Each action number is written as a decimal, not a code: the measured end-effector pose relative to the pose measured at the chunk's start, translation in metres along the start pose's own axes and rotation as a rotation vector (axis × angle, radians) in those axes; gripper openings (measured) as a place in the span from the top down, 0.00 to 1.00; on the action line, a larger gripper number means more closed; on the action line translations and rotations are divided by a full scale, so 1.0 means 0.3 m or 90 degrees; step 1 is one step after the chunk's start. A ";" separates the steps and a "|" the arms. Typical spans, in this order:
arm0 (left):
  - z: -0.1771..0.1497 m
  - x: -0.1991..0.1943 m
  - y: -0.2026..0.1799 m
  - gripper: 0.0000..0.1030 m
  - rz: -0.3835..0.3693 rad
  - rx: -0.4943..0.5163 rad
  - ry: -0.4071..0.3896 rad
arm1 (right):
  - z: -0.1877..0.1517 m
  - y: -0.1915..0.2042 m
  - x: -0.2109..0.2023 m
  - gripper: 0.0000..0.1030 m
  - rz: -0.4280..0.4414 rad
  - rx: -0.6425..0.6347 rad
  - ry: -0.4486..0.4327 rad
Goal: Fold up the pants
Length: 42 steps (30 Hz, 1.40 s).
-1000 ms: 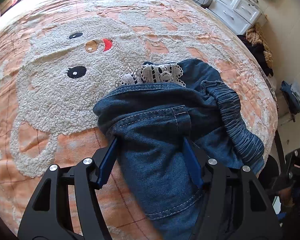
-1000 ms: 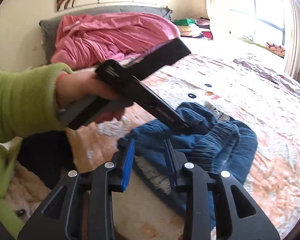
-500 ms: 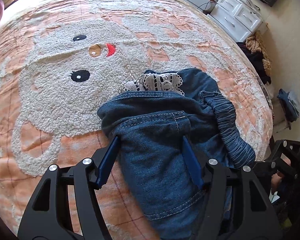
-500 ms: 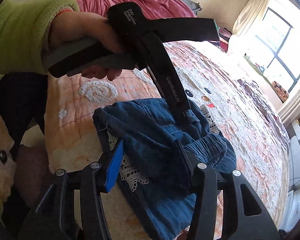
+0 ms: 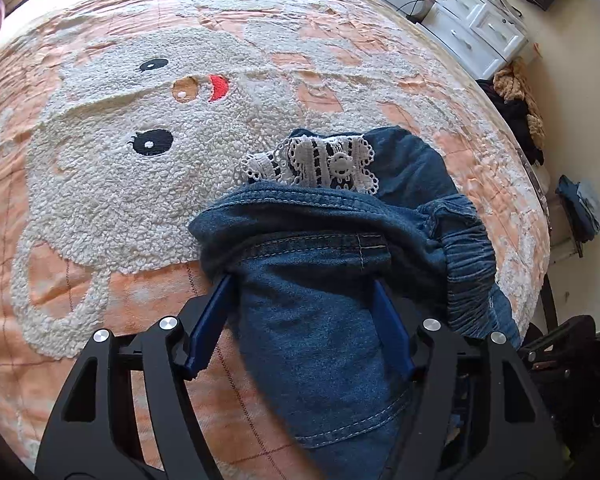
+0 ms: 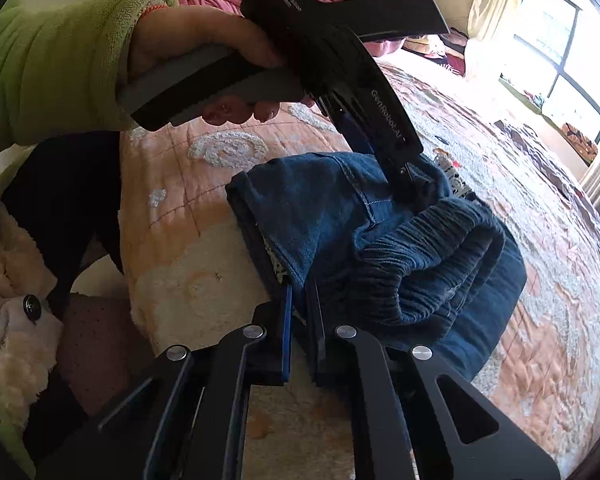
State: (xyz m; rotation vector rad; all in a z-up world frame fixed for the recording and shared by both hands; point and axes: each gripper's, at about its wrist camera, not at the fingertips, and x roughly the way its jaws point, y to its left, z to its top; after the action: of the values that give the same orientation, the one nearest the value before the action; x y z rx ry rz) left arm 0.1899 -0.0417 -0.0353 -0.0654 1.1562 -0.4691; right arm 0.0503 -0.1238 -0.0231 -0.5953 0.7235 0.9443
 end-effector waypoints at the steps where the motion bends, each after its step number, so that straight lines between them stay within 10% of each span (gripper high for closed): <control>1: -0.002 0.000 -0.002 0.42 0.001 0.000 -0.001 | -0.005 -0.005 0.001 0.91 0.003 0.020 -0.004; 11: -0.035 -0.105 -0.023 0.40 -0.023 0.009 -0.048 | 0.012 -0.199 -0.245 0.54 0.042 0.202 -0.124; 18: -0.086 -0.190 -0.107 0.40 -0.041 0.033 -0.082 | 0.042 -0.442 -0.244 0.55 -0.049 0.350 -0.106; 25: -0.174 -0.095 -0.257 0.40 -0.017 0.122 -0.036 | 0.129 -0.499 -0.033 0.79 0.061 0.391 -0.030; 29: -0.226 -0.045 -0.263 0.40 0.017 0.134 -0.027 | 0.116 -0.481 0.088 0.81 0.022 0.359 0.070; 38: -0.228 -0.076 -0.245 0.40 -0.003 0.132 -0.037 | 0.082 -0.522 0.050 0.78 0.060 0.397 0.009; 42: -0.187 -0.177 -0.231 0.38 -0.036 0.117 -0.076 | 0.075 -0.637 -0.037 0.71 -0.027 0.418 -0.014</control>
State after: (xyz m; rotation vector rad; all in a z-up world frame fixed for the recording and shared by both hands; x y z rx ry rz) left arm 0.1005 -0.0729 0.0073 0.0323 0.9918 -0.6114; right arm 0.2194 -0.2016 0.0264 -0.0212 0.9386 0.6182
